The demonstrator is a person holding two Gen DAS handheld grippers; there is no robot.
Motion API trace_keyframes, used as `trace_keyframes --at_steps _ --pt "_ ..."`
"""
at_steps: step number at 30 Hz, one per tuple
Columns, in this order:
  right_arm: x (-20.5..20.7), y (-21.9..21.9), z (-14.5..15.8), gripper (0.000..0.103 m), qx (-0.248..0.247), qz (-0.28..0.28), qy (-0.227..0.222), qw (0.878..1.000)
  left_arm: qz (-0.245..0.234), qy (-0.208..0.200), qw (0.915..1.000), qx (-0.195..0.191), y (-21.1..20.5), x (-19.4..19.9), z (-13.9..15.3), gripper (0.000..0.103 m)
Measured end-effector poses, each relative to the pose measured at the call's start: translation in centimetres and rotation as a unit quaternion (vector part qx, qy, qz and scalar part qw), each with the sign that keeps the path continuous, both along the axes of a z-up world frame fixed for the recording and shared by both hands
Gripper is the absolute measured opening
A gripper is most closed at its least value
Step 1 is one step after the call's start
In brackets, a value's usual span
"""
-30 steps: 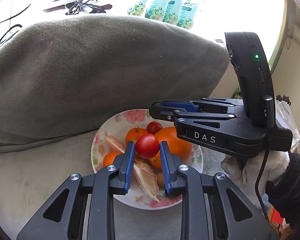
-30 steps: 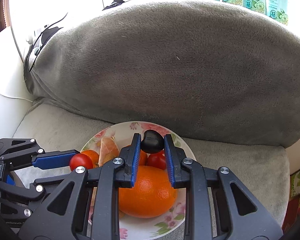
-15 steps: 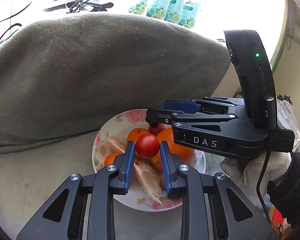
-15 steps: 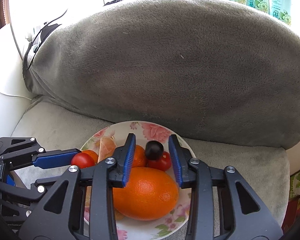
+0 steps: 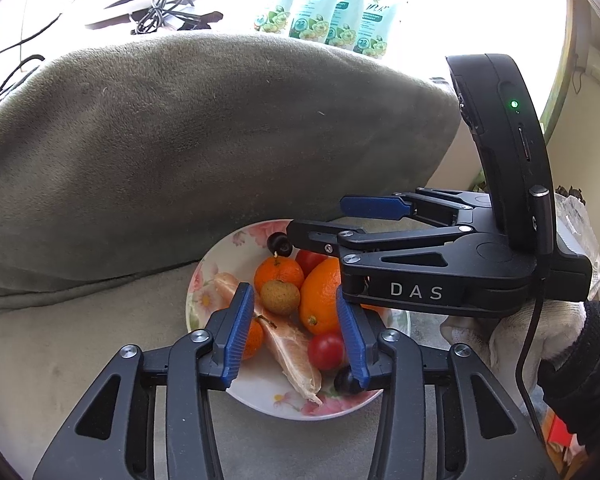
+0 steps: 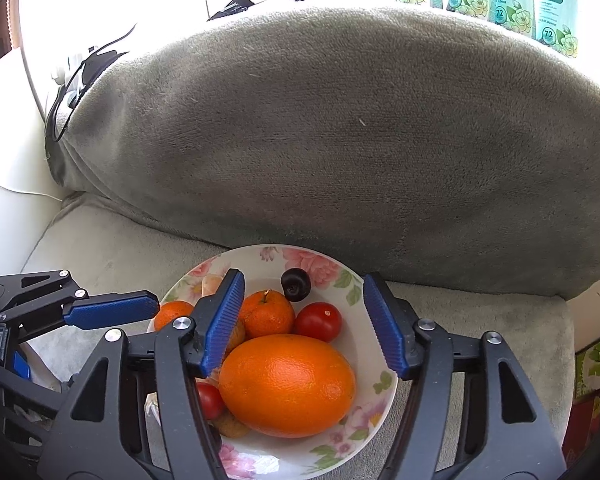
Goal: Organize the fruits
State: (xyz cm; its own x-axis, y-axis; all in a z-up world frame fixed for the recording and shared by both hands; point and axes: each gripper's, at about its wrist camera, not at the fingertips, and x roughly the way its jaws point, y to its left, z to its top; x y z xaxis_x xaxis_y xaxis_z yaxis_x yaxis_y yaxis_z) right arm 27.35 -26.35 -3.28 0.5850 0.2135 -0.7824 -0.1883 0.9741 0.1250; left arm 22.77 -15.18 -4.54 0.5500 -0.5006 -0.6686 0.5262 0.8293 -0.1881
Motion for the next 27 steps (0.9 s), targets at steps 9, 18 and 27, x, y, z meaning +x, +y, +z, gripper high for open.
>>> trace_keyframes --at_steps 9,18,27 --pt "-0.2 -0.4 0.6 0.089 -0.007 -0.01 -0.008 1.0 0.006 -0.002 1.0 0.006 0.1 -0.4 0.1 0.068" --pt "-0.9 -0.4 1.1 0.097 -0.013 -0.015 -0.009 1.0 0.013 -0.008 0.9997 0.016 0.4 -1.2 0.5 0.08" --pt "-3.0 -0.5 3.0 0.097 -0.005 -0.024 -0.029 0.999 0.026 -0.017 0.9995 0.011 1.2 -3.0 1.8 0.08"
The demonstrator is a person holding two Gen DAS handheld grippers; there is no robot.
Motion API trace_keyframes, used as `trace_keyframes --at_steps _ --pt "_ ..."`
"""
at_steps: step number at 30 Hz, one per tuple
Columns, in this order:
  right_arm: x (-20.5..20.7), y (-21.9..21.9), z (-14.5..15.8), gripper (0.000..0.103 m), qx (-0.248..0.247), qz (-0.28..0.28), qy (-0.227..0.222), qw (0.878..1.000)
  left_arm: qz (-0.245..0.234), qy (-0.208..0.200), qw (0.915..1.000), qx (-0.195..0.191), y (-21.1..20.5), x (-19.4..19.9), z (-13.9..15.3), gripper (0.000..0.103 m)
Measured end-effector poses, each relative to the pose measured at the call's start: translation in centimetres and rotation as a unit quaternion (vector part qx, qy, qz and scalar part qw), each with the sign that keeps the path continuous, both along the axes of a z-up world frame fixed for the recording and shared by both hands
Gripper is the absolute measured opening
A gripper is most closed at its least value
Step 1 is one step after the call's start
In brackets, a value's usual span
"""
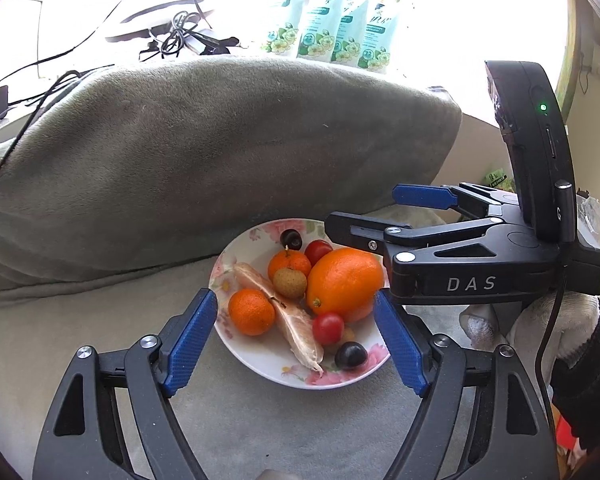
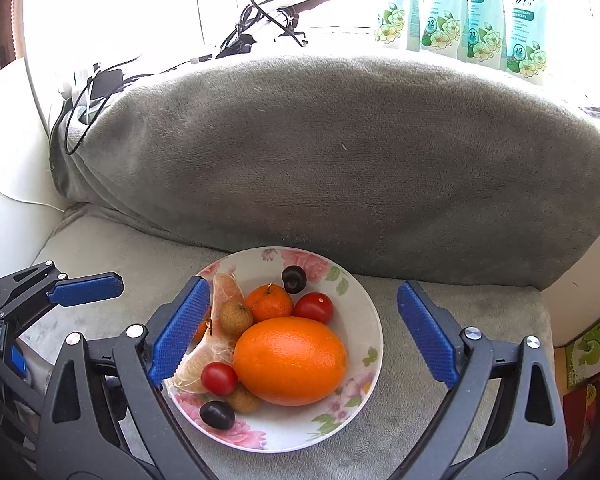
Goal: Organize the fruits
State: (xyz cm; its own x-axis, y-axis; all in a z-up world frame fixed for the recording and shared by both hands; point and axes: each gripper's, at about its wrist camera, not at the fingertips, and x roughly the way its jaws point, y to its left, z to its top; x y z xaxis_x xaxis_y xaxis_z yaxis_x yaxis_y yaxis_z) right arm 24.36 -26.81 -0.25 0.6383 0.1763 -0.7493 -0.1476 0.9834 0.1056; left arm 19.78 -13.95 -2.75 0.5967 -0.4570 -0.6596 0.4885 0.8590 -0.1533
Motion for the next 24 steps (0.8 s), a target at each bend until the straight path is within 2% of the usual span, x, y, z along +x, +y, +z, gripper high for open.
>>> trace_keyframes --at_steps 11,14,21,24 --pt "-5.0 0.0 3.2 0.097 0.006 -0.012 -0.043 0.999 0.024 -0.023 0.9994 -0.01 2.0 -3.5 1.6 0.08" --pt "-6.6 -0.2 3.9 0.103 0.001 -0.019 -0.058 0.998 0.029 -0.031 0.999 -0.014 2.6 -4.6 2.1 0.08" --pt "-10.2 -0.2 4.9 0.103 -0.011 -0.03 -0.08 0.996 0.047 -0.05 0.9975 -0.021 3.6 -6.8 2.9 0.081" --pt "-11.4 -0.3 5.0 0.103 -0.012 -0.035 -0.084 0.996 0.055 -0.06 0.9965 -0.018 3.8 -7.7 3.2 0.085"
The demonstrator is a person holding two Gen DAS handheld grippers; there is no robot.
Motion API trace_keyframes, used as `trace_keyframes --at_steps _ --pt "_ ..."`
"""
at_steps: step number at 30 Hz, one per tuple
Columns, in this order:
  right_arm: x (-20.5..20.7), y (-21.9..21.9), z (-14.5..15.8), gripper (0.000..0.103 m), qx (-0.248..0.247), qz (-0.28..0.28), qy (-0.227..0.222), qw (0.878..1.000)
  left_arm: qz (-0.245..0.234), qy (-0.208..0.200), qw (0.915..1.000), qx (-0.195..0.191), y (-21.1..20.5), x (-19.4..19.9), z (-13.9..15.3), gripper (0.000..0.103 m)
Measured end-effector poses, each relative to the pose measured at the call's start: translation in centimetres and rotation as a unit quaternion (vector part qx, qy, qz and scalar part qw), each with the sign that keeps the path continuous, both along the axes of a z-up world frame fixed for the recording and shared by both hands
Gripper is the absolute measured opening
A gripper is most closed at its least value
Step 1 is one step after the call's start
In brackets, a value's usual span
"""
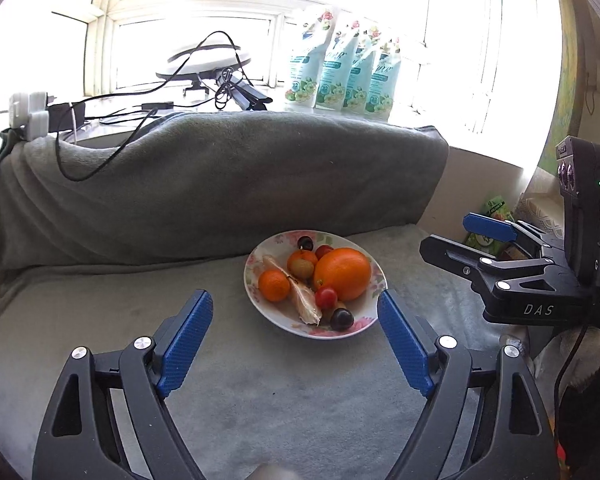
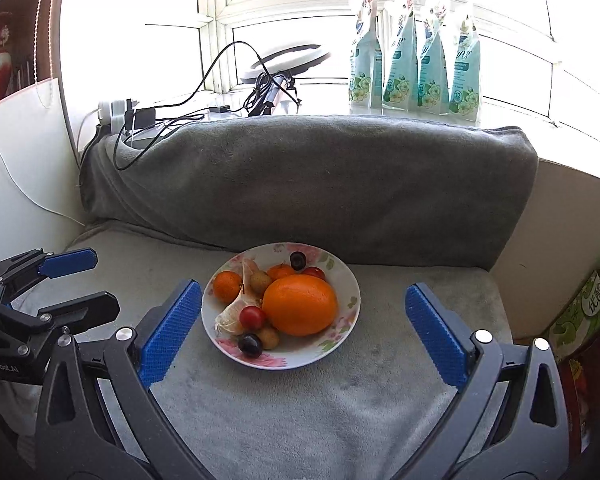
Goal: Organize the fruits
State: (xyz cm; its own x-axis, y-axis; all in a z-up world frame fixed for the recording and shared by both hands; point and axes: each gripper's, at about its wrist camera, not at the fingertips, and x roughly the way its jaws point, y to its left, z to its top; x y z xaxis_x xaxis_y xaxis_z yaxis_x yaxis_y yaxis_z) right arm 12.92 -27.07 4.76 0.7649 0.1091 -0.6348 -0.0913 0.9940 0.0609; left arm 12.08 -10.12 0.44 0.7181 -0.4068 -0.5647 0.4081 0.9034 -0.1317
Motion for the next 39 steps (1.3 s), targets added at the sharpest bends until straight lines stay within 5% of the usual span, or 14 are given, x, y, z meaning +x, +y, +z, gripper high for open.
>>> trace_keyframes --at_steps 15,39 --pt "-2.5 -0.1 0.3 0.103 0.001 -0.012 -0.007 1.0 0.043 -0.008 0.9984 0.036 0.1 -1.8 -0.1 0.089" --pt "-2.7 -0.4 0.0 0.103 0.004 -0.016 -0.002 1.0 0.047 -0.005 0.9983 0.033 0.3 -2.1 0.4 0.089"
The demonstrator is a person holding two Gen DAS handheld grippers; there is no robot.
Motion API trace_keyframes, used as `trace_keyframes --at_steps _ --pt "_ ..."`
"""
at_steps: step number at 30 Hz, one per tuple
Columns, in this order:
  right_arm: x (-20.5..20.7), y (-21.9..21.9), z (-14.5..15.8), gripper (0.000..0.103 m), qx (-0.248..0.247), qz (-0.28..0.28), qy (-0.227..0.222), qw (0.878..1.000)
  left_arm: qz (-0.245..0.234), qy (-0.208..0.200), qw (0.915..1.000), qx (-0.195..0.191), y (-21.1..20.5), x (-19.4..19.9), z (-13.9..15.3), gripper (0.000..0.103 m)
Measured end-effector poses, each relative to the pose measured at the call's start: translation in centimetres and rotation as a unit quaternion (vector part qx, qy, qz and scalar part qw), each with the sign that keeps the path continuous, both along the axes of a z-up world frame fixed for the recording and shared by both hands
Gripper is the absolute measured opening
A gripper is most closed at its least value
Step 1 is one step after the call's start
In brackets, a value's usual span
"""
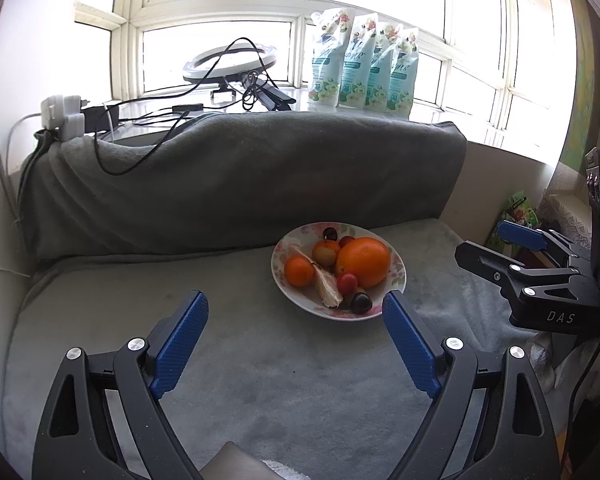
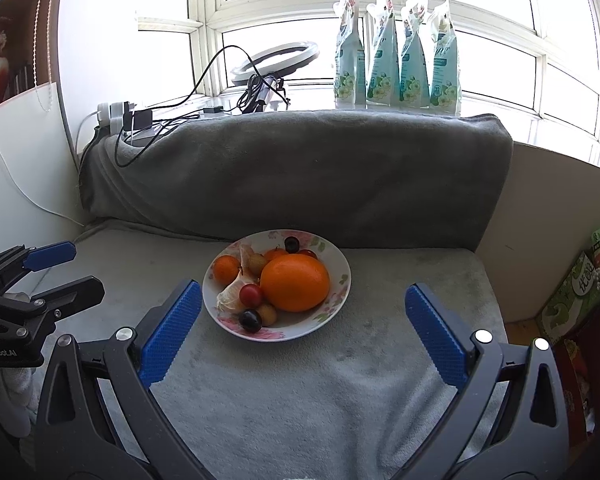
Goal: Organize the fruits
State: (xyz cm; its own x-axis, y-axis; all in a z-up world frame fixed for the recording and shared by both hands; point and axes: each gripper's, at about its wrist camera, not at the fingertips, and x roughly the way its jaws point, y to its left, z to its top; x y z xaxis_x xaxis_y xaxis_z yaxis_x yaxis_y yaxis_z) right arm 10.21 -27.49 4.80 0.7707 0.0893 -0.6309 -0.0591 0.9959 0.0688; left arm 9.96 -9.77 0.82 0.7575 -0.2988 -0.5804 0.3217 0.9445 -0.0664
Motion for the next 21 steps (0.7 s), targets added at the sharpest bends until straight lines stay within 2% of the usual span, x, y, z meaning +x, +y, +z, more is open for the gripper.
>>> trace_keyframes --at_steps 21 --pt "-0.03 0.14 -0.67 0.103 -0.001 0.002 0.01 1.0 -0.005 -0.015 0.9999 -0.004 0.29 -0.6 0.4 0.089"
